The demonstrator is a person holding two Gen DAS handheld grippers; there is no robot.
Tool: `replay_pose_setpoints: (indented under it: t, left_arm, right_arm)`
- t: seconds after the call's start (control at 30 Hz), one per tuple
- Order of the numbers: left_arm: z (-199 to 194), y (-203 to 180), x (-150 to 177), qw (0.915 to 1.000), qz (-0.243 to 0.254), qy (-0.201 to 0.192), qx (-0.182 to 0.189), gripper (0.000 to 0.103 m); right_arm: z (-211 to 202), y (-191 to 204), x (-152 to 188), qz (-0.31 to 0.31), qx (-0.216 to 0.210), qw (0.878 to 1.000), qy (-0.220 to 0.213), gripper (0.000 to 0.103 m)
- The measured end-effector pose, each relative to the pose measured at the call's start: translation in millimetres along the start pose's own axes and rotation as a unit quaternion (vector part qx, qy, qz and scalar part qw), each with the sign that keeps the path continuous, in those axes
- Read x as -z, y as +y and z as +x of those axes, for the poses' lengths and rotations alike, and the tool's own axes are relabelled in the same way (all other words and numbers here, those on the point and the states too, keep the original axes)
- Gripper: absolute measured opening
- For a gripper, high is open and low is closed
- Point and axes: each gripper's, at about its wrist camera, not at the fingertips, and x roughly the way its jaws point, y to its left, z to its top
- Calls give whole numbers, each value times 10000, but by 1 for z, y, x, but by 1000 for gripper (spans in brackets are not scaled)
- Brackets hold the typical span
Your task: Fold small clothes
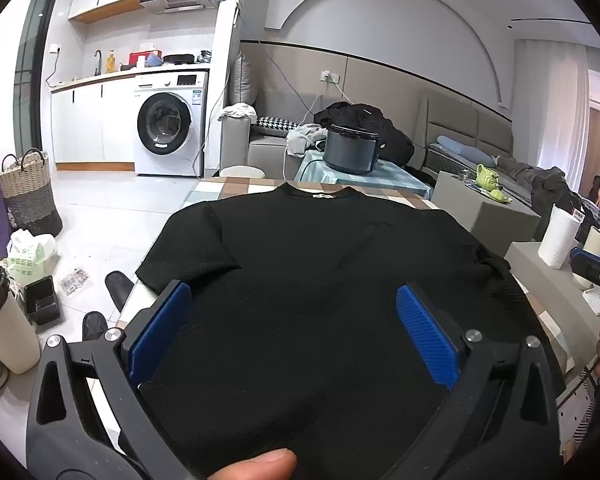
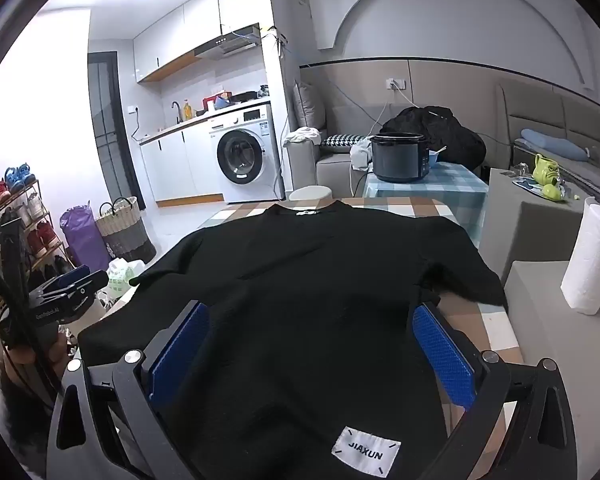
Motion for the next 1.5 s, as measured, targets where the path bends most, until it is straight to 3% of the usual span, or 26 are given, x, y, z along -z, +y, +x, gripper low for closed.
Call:
replay_pose_setpoints:
  t: [0.2,0.53,1.5]
  left_arm:
    - [4,-1,0,9995,-27,65,-296,102]
    - [14,15,1,9992,-220,176,-290,102]
    - [9,8,0,9992,-159,180,-335,102]
  right_arm:
    - [0,2,-2,6,45,9999,-107,103]
    - [-1,-3,2,120,-39,9997,-190,103]
    - [-2,-14,3,262,58,9994,-233,103]
